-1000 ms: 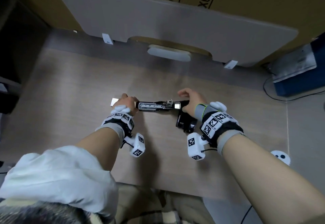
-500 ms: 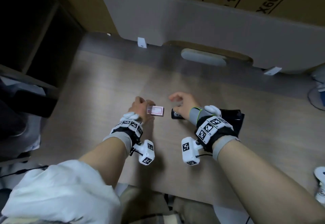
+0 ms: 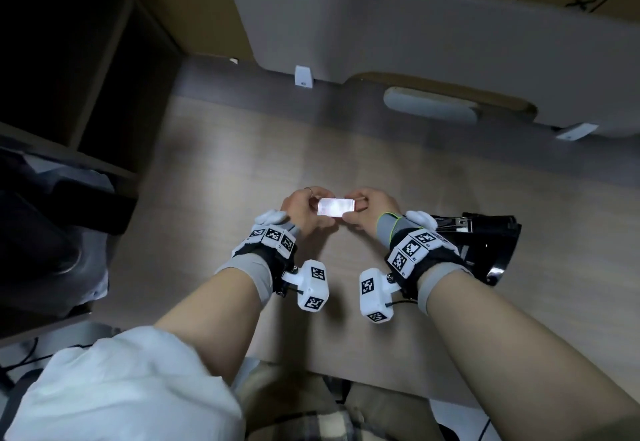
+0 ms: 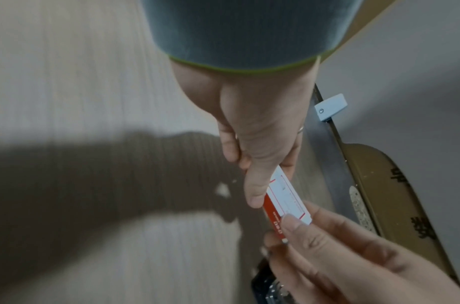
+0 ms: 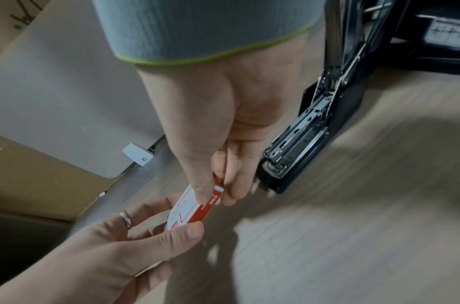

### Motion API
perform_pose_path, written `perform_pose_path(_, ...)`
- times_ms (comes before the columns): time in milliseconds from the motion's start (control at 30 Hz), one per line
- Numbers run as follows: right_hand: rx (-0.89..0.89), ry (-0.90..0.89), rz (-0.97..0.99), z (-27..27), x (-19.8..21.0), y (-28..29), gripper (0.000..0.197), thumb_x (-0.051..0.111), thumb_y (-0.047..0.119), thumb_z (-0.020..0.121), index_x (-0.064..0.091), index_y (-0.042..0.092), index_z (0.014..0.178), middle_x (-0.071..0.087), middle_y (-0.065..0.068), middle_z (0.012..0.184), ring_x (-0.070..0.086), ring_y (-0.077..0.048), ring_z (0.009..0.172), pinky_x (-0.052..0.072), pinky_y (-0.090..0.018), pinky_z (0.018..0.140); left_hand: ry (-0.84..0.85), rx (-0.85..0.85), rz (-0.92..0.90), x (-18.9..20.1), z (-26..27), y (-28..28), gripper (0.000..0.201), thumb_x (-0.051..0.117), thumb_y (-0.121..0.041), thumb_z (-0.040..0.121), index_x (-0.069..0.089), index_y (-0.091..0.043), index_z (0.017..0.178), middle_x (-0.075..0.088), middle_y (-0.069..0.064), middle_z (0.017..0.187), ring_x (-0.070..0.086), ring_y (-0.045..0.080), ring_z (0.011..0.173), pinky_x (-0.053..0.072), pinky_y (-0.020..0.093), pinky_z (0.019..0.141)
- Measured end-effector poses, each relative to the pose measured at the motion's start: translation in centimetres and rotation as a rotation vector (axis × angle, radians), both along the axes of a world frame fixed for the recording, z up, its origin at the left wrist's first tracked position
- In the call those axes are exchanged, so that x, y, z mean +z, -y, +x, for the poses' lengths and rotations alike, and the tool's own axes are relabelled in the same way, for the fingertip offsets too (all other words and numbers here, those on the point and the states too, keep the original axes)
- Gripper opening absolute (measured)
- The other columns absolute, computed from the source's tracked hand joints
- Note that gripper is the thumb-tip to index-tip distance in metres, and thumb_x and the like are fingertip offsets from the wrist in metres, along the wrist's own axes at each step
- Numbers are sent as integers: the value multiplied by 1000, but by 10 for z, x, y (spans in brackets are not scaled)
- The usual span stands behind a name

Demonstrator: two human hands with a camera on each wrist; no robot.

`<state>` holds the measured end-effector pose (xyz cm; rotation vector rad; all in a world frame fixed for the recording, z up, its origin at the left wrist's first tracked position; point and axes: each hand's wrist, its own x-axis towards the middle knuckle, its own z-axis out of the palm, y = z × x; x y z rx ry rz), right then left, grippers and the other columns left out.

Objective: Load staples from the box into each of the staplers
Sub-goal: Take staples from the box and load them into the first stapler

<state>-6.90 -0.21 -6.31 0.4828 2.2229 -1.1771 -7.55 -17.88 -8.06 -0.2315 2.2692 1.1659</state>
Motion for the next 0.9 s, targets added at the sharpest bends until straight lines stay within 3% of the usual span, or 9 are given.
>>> perform_pose_path(133, 11, -18, -6, -2, 4, -1, 39, 82, 11, 69, 70, 27, 102, 74, 2, 90, 69, -18, 78, 59, -38, 79, 68, 32, 48, 4, -5, 0, 52, 87, -6, 51, 70, -35, 91, 74, -8, 81, 71, 13, 78, 60, 35, 81)
perform_pose_path(233, 34, -42, 13, -2, 11, -5, 42, 83, 12, 69, 71, 25, 106, 72, 5, 93, 65, -13, 78, 57, -32, 81, 75, 47, 27, 6, -6, 2, 52, 85, -5, 52, 71, -34, 93, 74, -9, 78, 72, 14, 78, 60, 35, 81)
perform_pose_path(433, -34, -28, 43, 5, 11, -13, 37, 80, 10, 67, 73, 32, 96, 67, 10, 81, 69, -18, 79, 59, -39, 79, 37, 48, -38, 11, -4, 9, 49, 80, -7, 55, 70, -33, 96, 72, -9, 81, 69, 13, 76, 59, 35, 78)
perform_pose_path(500, -35, -39, 24, 7, 10, -12, 36, 77, 10, 70, 73, 33, 97, 68, 10, 82, 69, -18, 78, 59, -39, 80, 0, 0, -96, 14, -2, 11, 49, 84, -12, 56, 69, -32, 98, 65, -6, 96, 65, 16, 79, 59, 35, 79)
perform_pose_path(600, -5, -64, 9, 8, 6, -7, 34, 71, 8, 73, 70, 39, 88, 71, 11, 88, 68, -15, 78, 58, -40, 84, -86, -167, -218, 13, 3, 14, 69, 92, -35, 54, 62, -40, 116, 42, -4, 126, 49, 12, 109, 47, 31, 96)
perform_pose_path(667, 0, -78, 14, 8, 4, -1, 36, 68, 7, 73, 69, 42, 81, 71, 12, 89, 69, -16, 81, 57, -40, 85, -100, -251, -158, 11, 5, 14, 78, 91, -43, 53, 59, -41, 125, 50, -3, 131, 50, 14, 116, 44, 34, 102)
perform_pose_path(767, 25, -79, 30, 6, 4, 6, 40, 62, 3, 73, 68, 42, 80, 71, 10, 90, 69, -18, 83, 58, -37, 84, -2, -205, -27, 11, 5, 13, 58, 91, -33, 59, 66, -35, 111, 71, -6, 104, 68, 13, 96, 54, 35, 92)
perform_pose_path(900, 5, -180, 161, 5, 9, 7, 33, 67, 5, 74, 61, 34, 88, 64, 8, 101, 66, -13, 78, 54, -28, 79, 56, -90, 23, 10, 7, 15, 43, 90, -24, 62, 65, -31, 96, 71, -10, 88, 67, 11, 81, 51, 22, 75)
